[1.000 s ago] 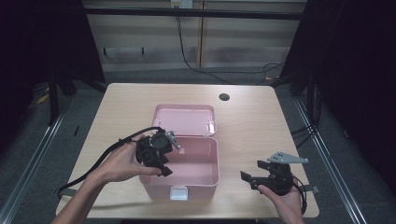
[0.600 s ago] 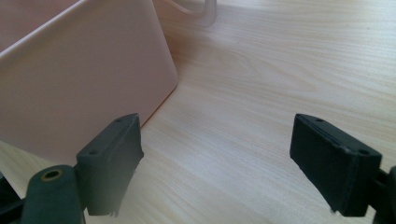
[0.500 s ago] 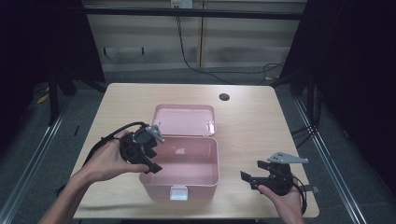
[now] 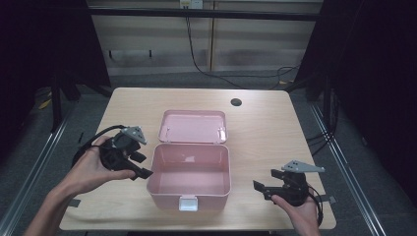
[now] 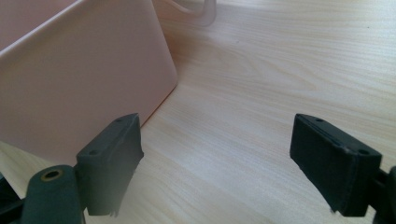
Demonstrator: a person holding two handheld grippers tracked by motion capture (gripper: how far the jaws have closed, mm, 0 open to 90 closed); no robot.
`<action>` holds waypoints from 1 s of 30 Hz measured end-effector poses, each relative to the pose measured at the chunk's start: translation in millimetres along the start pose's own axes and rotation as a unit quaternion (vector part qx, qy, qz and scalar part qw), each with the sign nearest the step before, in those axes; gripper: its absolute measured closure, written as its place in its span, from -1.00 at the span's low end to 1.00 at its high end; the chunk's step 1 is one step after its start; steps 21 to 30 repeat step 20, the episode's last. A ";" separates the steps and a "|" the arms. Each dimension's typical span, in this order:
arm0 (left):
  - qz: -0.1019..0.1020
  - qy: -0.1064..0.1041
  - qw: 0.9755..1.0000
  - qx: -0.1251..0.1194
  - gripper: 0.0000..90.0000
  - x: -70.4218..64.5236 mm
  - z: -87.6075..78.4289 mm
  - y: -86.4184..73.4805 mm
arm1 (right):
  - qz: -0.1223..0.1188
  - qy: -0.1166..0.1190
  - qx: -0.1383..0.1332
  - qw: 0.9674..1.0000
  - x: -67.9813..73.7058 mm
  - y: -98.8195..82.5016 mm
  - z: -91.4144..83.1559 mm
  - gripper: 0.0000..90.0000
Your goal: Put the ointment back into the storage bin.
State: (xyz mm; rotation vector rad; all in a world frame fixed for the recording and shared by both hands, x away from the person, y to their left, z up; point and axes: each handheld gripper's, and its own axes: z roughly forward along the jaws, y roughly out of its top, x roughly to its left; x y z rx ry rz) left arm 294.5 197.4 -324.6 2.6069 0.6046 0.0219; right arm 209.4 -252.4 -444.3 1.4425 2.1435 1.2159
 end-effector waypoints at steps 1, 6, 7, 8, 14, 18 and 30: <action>-0.001 0.002 1.000 0.000 -0.04 1.5 -1.0 -3.4 | 0.000 0.000 0.001 1.000 -0.1 0.0 0.3 -0.64; -0.001 0.015 1.000 -0.009 -0.03 2.8 -1.2 -20.7 | 0.000 0.000 0.000 1.000 0.4 0.0 0.1 -0.64; 0.003 0.018 1.000 -0.006 -0.01 2.7 -0.4 -24.2 | 0.001 -0.001 0.000 1.000 0.4 -0.1 -0.1 -0.64; 0.002 0.019 1.000 -0.004 -0.01 2.5 1.0 -27.5 | 0.001 -0.001 0.000 1.000 0.3 -0.1 -0.1 -0.64; 0.003 0.028 0.999 0.020 -0.01 4.7 13.6 -42.8 | 0.001 -0.001 0.001 1.000 0.2 0.1 0.8 -0.64; 0.003 0.028 0.999 0.022 -0.03 5.8 20.5 -49.9 | 0.002 -0.002 0.001 1.000 -0.2 0.0 0.6 -0.64; 0.006 0.029 0.999 0.021 -0.08 6.4 23.6 -53.4 | 0.001 -0.002 0.001 1.000 -0.6 0.0 1.0 -0.64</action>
